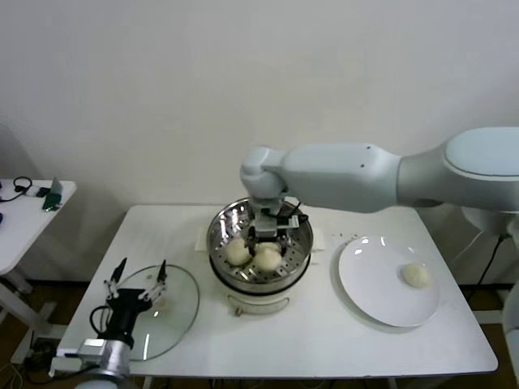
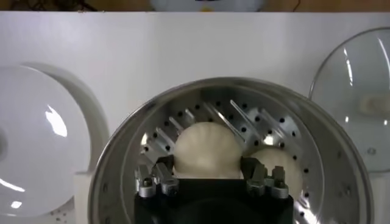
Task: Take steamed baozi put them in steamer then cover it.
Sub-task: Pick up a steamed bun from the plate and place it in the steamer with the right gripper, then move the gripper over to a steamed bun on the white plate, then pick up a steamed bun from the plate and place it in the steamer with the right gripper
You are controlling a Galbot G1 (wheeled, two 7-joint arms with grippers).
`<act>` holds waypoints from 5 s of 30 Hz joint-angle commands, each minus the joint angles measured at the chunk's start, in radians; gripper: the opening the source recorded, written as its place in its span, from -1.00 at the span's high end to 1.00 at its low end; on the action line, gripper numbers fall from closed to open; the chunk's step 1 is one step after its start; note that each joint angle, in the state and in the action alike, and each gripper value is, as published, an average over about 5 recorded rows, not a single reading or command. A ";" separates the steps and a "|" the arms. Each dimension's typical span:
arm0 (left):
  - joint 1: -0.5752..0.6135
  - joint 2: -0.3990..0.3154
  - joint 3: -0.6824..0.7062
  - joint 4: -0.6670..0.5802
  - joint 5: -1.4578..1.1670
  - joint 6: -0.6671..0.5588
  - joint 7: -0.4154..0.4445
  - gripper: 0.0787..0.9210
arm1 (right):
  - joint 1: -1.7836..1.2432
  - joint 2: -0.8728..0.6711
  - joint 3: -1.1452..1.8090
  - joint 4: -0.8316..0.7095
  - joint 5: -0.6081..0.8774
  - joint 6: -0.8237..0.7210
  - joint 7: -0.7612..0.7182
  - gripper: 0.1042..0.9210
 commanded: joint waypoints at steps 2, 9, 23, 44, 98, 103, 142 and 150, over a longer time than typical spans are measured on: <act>0.001 -0.001 -0.004 0.004 -0.002 -0.001 0.000 -0.77 | -0.048 0.034 0.002 -0.007 -0.004 0.012 -0.003 -0.47; -0.001 0.001 -0.004 0.005 -0.002 -0.001 -0.001 -0.77 | -0.049 0.020 0.011 -0.004 -0.007 -0.005 -0.009 -0.65; -0.002 0.004 0.002 0.002 0.002 -0.002 -0.001 -0.77 | 0.094 -0.120 0.062 -0.013 0.055 -0.016 -0.022 -0.76; -0.008 0.013 0.048 -0.010 0.016 -0.003 -0.002 -0.77 | 0.215 -0.839 -0.299 0.081 0.422 -0.682 0.147 -0.76; 0.024 0.001 0.029 -0.037 0.055 0.014 -0.015 -0.77 | -0.597 -0.658 0.494 -0.466 -0.060 -0.527 0.109 -0.51; 0.024 0.000 0.030 -0.039 0.055 0.014 -0.015 -0.77 | -0.557 -0.671 0.470 -0.454 -0.006 -0.541 0.109 -0.47; 0.000 0.033 0.100 -0.052 0.034 0.002 0.009 -0.77 | 0.257 -0.177 -0.270 -0.130 0.969 -0.812 0.205 -0.47; -0.002 0.041 0.091 -0.047 0.025 -0.001 0.010 -0.77 | 0.166 -0.096 -0.259 -0.140 0.931 -0.832 0.232 -0.47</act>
